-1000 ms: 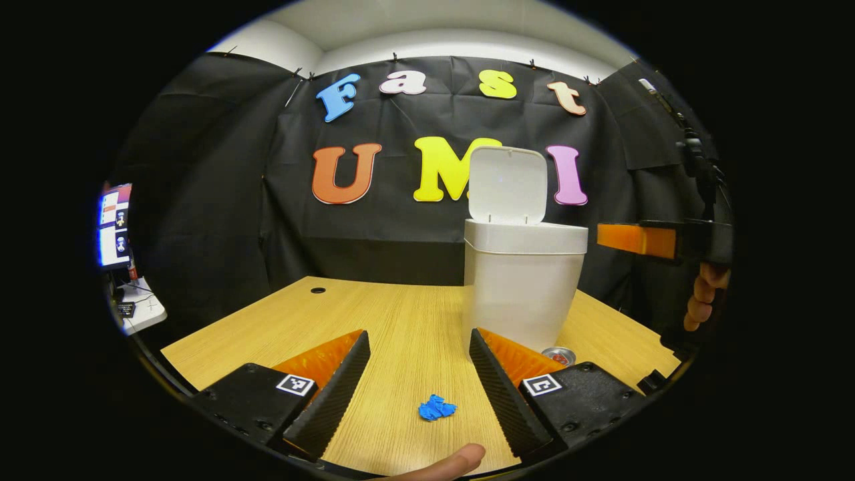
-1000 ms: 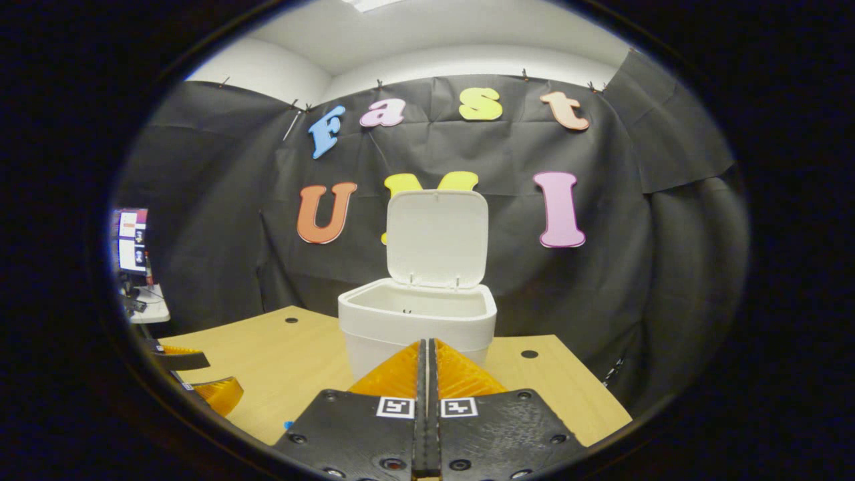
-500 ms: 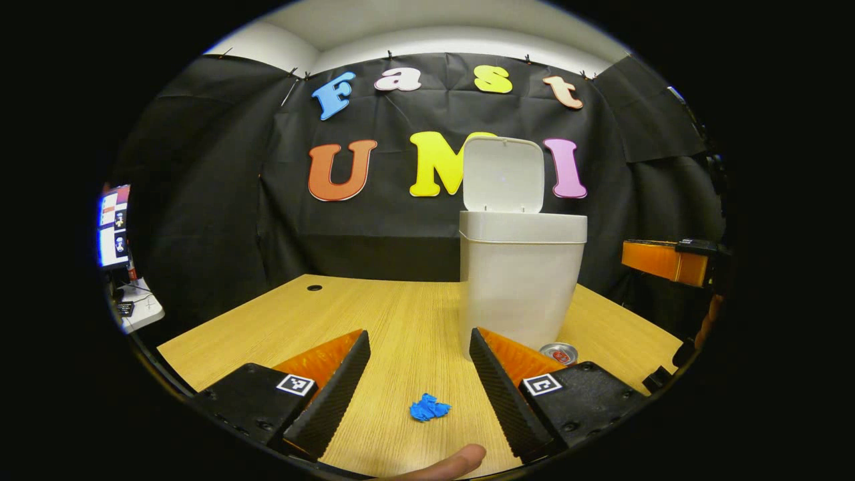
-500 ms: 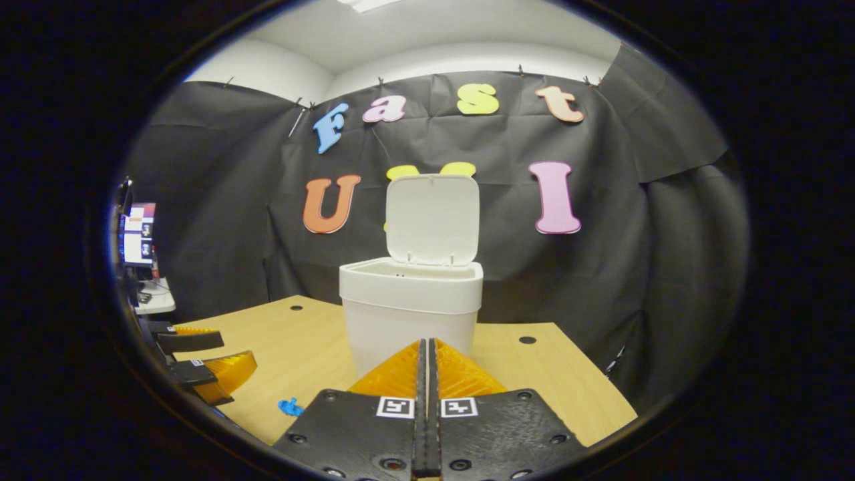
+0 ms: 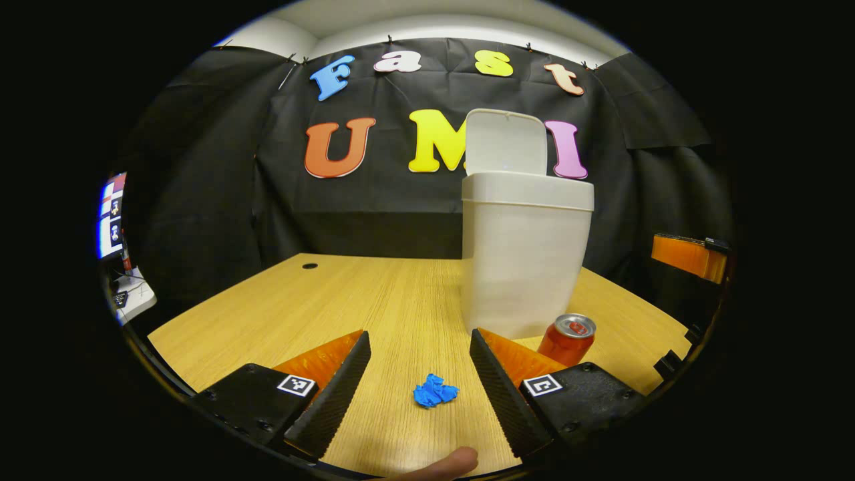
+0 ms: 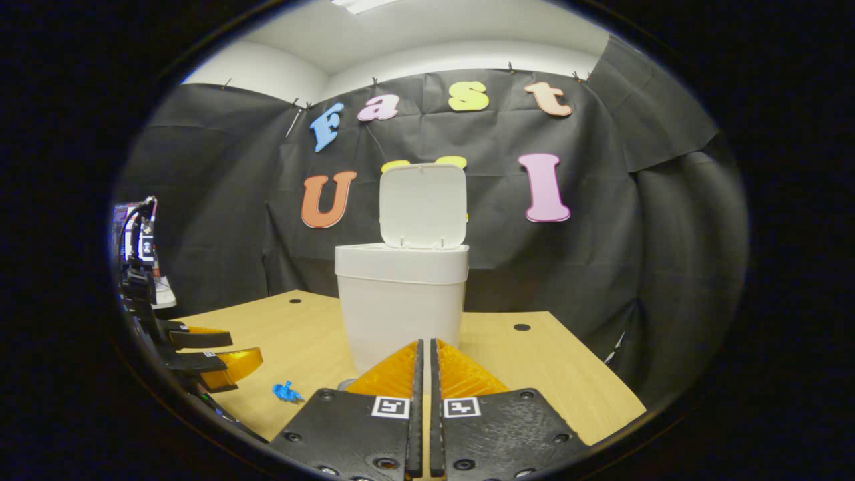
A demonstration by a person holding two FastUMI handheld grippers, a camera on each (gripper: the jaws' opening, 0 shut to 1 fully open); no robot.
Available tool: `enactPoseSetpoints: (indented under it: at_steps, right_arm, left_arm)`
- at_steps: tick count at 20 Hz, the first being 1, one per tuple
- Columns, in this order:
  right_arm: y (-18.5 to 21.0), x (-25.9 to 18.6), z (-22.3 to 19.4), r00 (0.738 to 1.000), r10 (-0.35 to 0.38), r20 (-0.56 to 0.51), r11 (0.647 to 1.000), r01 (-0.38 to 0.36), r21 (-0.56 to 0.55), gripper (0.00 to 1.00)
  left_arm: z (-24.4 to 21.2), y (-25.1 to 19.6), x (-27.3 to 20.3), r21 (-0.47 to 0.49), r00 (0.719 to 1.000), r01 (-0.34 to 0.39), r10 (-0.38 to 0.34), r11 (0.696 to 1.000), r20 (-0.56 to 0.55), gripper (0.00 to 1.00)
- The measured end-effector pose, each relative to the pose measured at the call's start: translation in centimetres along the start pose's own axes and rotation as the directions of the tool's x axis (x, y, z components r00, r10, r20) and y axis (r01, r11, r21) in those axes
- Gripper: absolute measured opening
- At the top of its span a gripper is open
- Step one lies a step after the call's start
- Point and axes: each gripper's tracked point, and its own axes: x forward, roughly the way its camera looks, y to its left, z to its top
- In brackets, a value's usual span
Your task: Press the lid of the desktop garbage bin to open it, pick up the crumpled paper on the desktop and throw it into the bin, then pick up the pop can on the desktop and drop it into the bin, and finally close the garbage bin lid.
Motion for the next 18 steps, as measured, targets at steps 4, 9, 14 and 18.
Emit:
enactPoseSetpoints:
  at_steps: [4, 9, 14, 18]
  right_arm:
    - [0.5, -0.3, 0.0, 1.0, 0.001, 0.018, 0.999, -0.001, -0.036, 0.22]
    - [2.1, -0.5, -0.8, 0.999, 0.05, 0.006, 0.997, -0.049, -0.057, 0.39]
    - [2.7, -0.1, -1.5, 0.999, 0.047, -0.006, 0.996, -0.048, -0.081, 0.85]
    - [3.1, 0.2, -2.4, 0.998, 0.046, -0.036, 0.996, -0.048, -0.069, 0.85]
  left_arm:
    - [-3.4, -0.8, 1.0, -0.007, 0.994, 0.031, -0.032, 0.999, -0.1, 0.97]
    - [-7.6, -0.7, 2.5, -0.02, 0.971, 0.015, -0.019, 1.0, -0.239, 0.97]
    - [-9.4, -1.0, 3.5, -0.024, 0.954, 0.041, -0.047, 0.999, -0.296, 0.96]
    - [-9.7, -0.3, 3.7, -0.025, 0.949, 0.036, -0.042, 0.999, -0.311, 0.91]
